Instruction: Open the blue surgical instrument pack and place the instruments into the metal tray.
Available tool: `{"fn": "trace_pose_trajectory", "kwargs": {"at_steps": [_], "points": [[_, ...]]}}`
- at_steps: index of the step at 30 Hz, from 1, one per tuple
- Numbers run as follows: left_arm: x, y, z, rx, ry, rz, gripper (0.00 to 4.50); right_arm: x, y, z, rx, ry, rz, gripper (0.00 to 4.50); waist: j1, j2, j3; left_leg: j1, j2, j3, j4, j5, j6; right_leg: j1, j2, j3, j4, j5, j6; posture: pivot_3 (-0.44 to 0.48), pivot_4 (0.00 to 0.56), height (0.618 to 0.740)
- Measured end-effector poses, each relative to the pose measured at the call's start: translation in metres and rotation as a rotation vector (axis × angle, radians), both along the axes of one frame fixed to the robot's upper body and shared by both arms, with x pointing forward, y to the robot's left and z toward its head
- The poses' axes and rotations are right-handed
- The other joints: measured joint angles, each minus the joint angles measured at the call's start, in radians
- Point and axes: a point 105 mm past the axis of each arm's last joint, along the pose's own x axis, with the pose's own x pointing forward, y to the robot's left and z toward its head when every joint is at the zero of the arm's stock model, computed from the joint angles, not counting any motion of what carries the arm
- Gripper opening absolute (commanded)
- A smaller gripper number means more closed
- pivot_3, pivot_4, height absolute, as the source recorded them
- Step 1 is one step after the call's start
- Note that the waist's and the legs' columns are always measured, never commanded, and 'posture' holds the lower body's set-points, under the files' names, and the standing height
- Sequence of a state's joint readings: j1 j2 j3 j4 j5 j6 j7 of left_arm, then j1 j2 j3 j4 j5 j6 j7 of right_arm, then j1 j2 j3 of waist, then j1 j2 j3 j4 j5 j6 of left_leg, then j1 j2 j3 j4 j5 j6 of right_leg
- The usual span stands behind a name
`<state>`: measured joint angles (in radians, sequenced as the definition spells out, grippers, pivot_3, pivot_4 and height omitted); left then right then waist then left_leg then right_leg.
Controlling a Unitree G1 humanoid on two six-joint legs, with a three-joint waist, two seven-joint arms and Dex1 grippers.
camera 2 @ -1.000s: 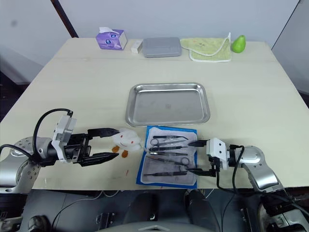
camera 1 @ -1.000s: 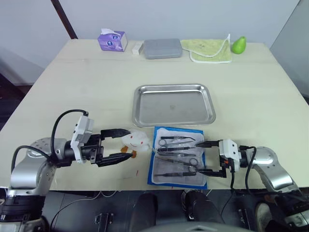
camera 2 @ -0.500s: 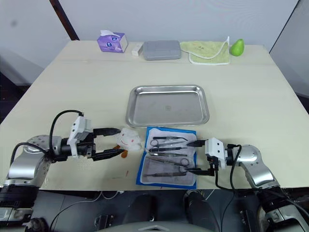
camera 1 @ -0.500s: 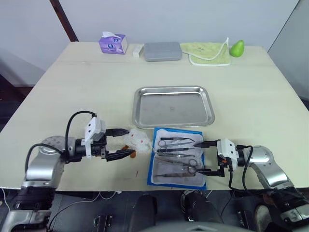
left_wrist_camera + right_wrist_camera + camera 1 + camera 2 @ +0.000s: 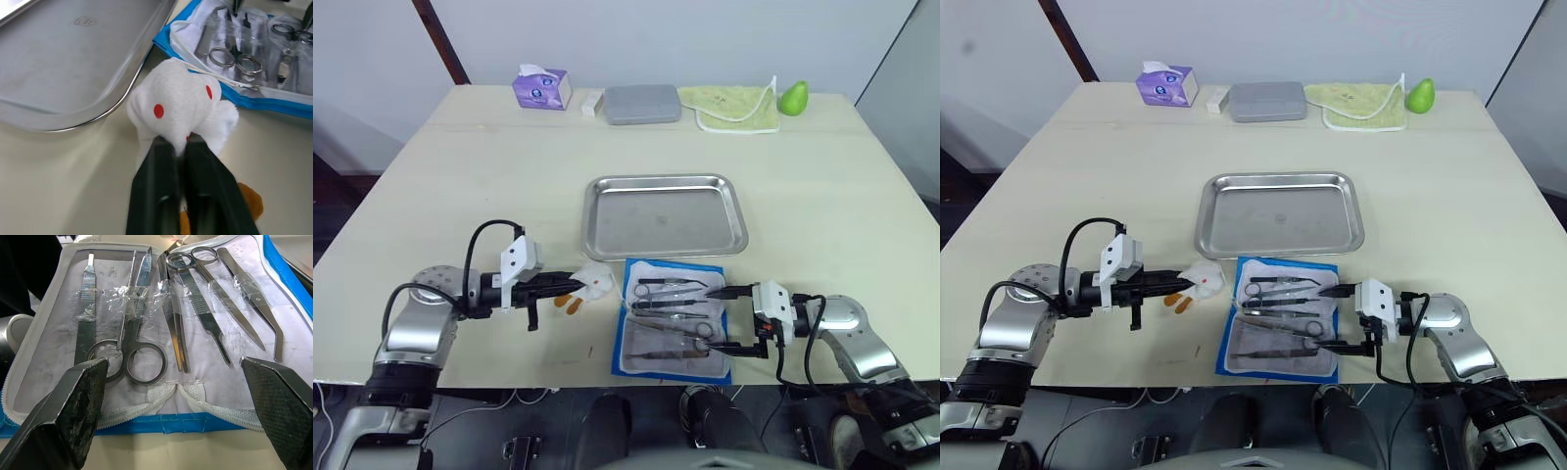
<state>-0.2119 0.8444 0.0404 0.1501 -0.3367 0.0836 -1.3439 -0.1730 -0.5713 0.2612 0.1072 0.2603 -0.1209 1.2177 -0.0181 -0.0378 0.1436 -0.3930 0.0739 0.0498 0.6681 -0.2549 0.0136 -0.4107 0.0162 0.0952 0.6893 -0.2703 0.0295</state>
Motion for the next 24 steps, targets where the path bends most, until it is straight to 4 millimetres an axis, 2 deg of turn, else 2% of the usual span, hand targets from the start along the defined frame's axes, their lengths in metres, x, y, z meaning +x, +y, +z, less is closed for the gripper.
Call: {"fn": "trace_pose_trajectory", "kwargs": {"at_steps": [2,5,10,16,18,20,23,24], "points": [[-0.002,0.006,0.004,0.035,-0.005,-0.023,0.03,0.001,0.000,0.001,-0.001,-0.003,0.002,4.50,0.000,0.000,0.000,0.000,0.000,0.000,0.000,0.000,0.000,0.000,0.000,0.000,0.000,0.000,0.000,0.000,0.150,0.740],[0.000,0.014,0.024,0.117,-0.052,-0.094,0.03,0.001,0.002,0.002,-0.007,-0.009,0.013,4.50,0.002,0.000,0.000,0.000,0.000,0.000,0.000,0.000,0.000,0.000,0.000,-0.001,0.000,-0.001,-0.001,0.000,0.150,0.740],[-0.006,0.021,0.029,0.218,-0.044,-0.173,0.03,0.001,0.003,0.002,-0.009,-0.011,0.021,4.50,-0.001,0.001,0.000,0.000,0.000,0.000,-0.001,0.000,0.000,-0.001,0.000,-0.001,0.000,-0.001,-0.001,0.000,0.150,0.740],[-0.014,0.023,0.024,0.278,0.004,-0.215,0.03,0.000,0.004,0.003,-0.014,-0.016,0.025,4.50,0.000,0.001,0.001,0.000,0.000,0.000,-0.001,0.000,0.000,-0.001,0.000,-0.001,0.000,-0.002,-0.003,0.000,0.150,0.740],[-0.018,0.023,0.013,0.309,0.033,-0.231,0.03,-0.001,0.004,0.002,-0.016,-0.014,0.024,4.50,0.001,0.001,0.001,0.000,0.000,0.000,-0.001,0.000,0.000,-0.001,0.000,-0.001,0.000,-0.002,-0.003,0.000,0.150,0.740],[-0.018,0.022,0.012,0.314,0.028,-0.238,0.03,-0.001,0.003,0.002,-0.020,-0.015,0.024,4.50,0.002,0.001,0.000,0.000,0.000,0.000,-0.001,0.000,0.000,-0.001,0.000,-0.001,0.000,-0.002,-0.004,0.000,0.150,0.740],[-0.018,0.022,0.012,0.311,0.031,-0.234,0.93,-0.001,0.003,0.002,-0.021,-0.015,0.025,4.50,0.002,0.001,0.001,0.000,0.000,0.000,-0.001,0.000,0.000,-0.001,0.000,-0.001,0.000,-0.002,-0.004,0.000,0.150,0.740],[-0.018,0.022,0.012,0.309,0.032,-0.233,1.45,-0.002,0.004,0.001,-0.022,-0.015,0.025,4.50,0.002,0.001,0.001,0.000,0.000,0.000,-0.001,0.000,0.000,-0.001,0.000,-0.001,0.000,-0.002,-0.004,0.000,0.150,0.740]]}}
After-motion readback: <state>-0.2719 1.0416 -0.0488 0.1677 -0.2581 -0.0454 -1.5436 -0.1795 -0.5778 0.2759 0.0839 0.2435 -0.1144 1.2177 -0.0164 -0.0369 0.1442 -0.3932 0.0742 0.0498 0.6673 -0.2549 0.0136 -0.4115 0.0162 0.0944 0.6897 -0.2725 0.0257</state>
